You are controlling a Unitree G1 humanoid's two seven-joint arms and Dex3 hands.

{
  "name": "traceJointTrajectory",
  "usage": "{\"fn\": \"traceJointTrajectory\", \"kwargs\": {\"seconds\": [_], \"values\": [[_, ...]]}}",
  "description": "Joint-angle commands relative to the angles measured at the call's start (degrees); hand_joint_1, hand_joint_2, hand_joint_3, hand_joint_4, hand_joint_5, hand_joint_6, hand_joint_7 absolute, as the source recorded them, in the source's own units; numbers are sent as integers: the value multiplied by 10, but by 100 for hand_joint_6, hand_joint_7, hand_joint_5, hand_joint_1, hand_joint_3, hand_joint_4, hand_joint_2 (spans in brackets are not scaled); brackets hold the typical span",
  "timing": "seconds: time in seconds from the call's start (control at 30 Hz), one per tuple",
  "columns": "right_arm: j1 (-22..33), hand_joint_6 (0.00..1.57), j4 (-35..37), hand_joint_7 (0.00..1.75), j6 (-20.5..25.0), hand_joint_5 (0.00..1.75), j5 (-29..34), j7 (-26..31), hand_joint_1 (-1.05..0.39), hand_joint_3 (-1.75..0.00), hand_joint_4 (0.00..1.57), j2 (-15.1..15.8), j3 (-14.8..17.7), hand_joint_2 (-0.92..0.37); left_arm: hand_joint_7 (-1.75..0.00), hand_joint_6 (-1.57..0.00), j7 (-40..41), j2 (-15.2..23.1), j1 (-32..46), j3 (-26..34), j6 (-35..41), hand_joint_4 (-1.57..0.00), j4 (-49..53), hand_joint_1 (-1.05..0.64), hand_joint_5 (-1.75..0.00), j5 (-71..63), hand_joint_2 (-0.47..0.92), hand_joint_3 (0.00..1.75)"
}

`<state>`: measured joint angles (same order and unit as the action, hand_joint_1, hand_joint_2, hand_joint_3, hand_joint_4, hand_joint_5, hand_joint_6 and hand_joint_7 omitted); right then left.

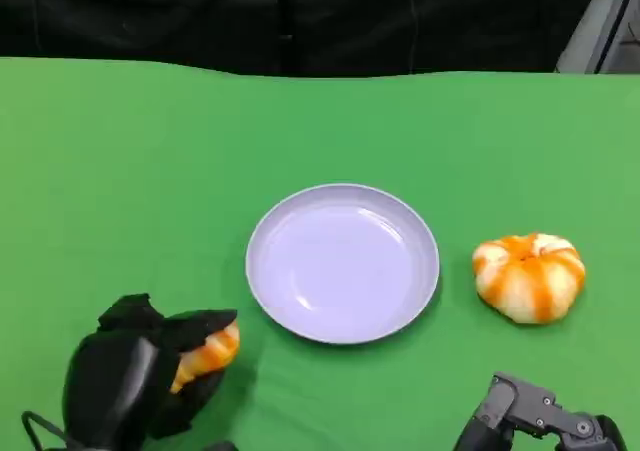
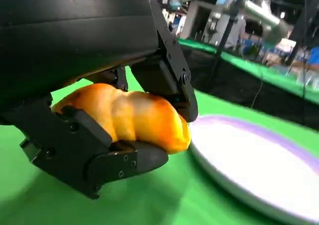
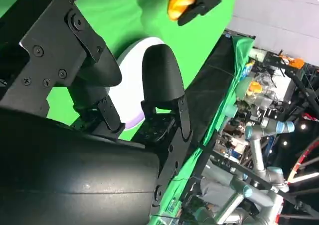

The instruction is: Grasp the bread from the table and place it into the plate.

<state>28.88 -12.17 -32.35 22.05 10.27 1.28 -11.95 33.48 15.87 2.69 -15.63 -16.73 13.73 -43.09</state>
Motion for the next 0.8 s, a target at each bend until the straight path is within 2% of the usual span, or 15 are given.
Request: {"fn": "traceJointTrajectory", "kwargs": {"seconds": [0.03, 0.13, 0.3, 0.37, 0.47, 0.57, 0.8], "values": [[0, 83, -1, 141, -10, 170, 7, 3, 10, -166, 85, 6, -3, -19, -33, -129, 34, 12, 0, 13, -46, -92, -23, -5, -161, 2, 35, 127], [0, 83, -3, 140, -4, 170, 6, 2, 11, -167, 85, 5, -3, -18, -67, -113, 54, 10, -19, 7, -86, -94, -19, -7, -158, -3, 26, 141], [0, 84, 0, 140, -7, 171, 8, 4, 11, -166, 85, 4, -4, -18, -96, -100, 44, 11, -56, -11, -121, -91, -6, -8, -158, -21, 25, 142], [0, 84, -1, 140, -7, 171, 14, 7, 11, -166, 85, 3, -4, -18, -120, -93, 43, 6, -74, -17, -123, -91, 3, -8, -164, -29, 23, 143], [2, 83, -1, 140, -6, 171, 10, 7, 11, -166, 85, 2, -8, -18, -144, -85, 46, -2, -106, -28, -123, -89, 23, -9, -172, -39, 22, 145], [1, 83, 1, 139, -9, 171, 15, 10, 10, -165, 84, 3, -9, -19, -155, -80, 45, -12, -146, -39, -127, -90, 53, -9, -174, -40, 20, 147], [5, 84, -3, 138, -7, 170, 31, 18, 10, -163, 86, 4, -13, -19, -150, -84, 12, -48, -225, -62, -126, -90, 114, -14, -175, -27, 21, 152]]}}
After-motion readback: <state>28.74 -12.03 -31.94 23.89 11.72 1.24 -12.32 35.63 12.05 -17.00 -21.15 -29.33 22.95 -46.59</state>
